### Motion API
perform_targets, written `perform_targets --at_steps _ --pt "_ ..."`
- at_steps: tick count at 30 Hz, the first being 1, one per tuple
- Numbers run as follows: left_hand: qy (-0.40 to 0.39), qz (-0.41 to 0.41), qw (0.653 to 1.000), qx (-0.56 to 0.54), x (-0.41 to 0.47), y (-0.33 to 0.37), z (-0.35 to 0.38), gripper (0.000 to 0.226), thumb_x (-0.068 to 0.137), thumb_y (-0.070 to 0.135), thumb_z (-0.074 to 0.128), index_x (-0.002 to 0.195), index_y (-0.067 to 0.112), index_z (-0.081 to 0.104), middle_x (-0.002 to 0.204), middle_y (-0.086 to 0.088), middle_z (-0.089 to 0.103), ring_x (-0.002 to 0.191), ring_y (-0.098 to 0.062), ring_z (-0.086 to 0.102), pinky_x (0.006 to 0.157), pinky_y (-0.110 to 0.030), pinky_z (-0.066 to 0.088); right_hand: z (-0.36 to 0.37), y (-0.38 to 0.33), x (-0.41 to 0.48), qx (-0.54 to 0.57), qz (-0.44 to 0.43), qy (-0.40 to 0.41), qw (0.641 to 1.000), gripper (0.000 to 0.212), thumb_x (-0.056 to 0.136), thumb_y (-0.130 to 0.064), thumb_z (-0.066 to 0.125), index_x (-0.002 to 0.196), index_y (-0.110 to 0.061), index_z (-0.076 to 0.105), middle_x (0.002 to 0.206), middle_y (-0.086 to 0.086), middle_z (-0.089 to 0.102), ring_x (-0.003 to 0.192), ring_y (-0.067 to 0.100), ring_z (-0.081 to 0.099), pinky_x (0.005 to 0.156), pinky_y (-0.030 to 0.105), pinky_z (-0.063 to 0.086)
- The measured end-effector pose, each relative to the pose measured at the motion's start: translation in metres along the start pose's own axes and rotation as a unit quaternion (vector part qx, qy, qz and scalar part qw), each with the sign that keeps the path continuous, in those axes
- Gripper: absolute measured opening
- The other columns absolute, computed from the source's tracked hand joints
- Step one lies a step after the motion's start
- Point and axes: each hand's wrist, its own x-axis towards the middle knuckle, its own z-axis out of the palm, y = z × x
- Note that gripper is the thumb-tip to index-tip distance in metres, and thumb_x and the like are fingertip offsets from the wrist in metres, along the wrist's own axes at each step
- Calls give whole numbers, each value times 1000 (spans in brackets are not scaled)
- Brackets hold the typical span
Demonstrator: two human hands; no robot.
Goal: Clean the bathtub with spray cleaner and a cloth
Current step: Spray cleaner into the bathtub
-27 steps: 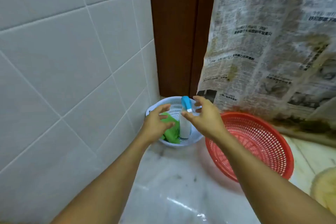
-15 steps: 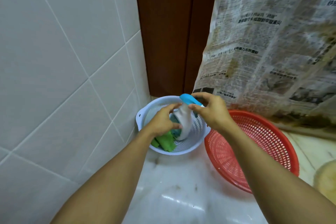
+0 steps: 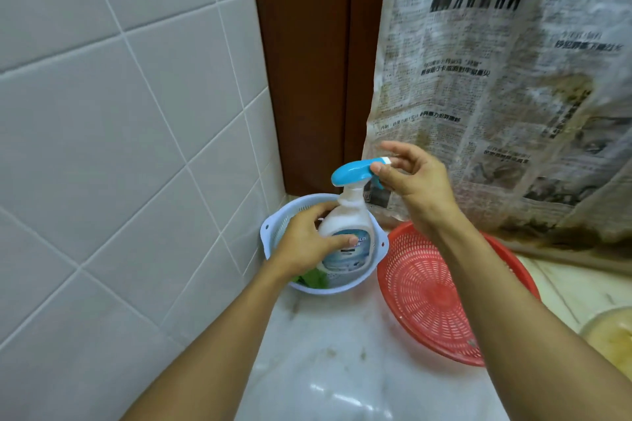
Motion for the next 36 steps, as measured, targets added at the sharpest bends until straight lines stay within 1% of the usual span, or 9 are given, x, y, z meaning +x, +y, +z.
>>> perform_targets --at_steps 3,6,9,14,18,22,28,32,36 --pt "103 5 994 -21 -28 22 10 60 69 36 95 121 37 67 106 19 72 98 -4 67 83 -26 58 2 7 -24 -1 46 40 998 54 88 -38 78 133 -16 59 112 -1 72 99 13 73 93 39 59" --pt "175 5 985 4 -57 35 26 55 67 33 95 116 35 69 101 19 73 94 -2 68 84 -31 59 12 14 -61 -5 64 -36 997 69 76 -56 82 130 -21 60 120 -6 71 107 8 70 97 39 55" --pt "206 -2 979 -6 -93 41 43 50 70 27 91 114 37 70 101 21 73 95 -1 68 86 -38 61 26 18 -92 -70 29 -53 996 79 72 -50 88 138 -27 53 128 -12 64 117 3 62 100 31 51" --pt "259 -39 965 13 -154 44 62 53 72 49 88 118 37 65 106 19 72 97 -2 68 83 -30 60 34 3 -131 -109 -8 -43 993 40 83 -27 84 115 -20 60 96 -10 66 89 7 65 70 15 49" --pt "236 -84 968 -36 -203 44 56 60 71 42 92 123 40 64 112 24 69 106 -1 64 88 -26 57 34 -5 -156 -96 16 -134 986 41 87 -27 80 122 -21 61 102 -9 67 97 11 64 88 34 55" --pt "144 -109 968 -177 -267 28 34 68 72 32 89 134 32 62 129 9 70 121 -20 66 104 -46 54 36 -13 -185 -50 30 -249 967 39 82 -32 84 116 -22 67 110 1 72 103 22 69 92 37 56" --pt "123 -168 937 -282 -378 11 21 83 76 23 87 149 30 48 143 -1 58 127 -22 62 106 -44 53 74 -8 -267 64 64 -373 924 37 90 -14 75 124 -10 60 121 9 70 98 33 75 93 45 58" --pt "175 -188 920 -295 -455 -4 12 81 74 21 91 145 30 53 141 -9 54 128 -28 59 103 -53 54 121 1 -341 35 80 -421 903 28 94 -29 71 120 -26 61 113 -2 70 94 22 76 86 41 62" --pt "268 -211 895 -287 -543 -29 0 98 63 35 98 148 34 48 142 -6 55 125 -28 62 96 -50 58 183 4 -421 16 98 -483 870 20 98 -28 67 115 -21 60 110 14 70 86 22 75 83 41 62"
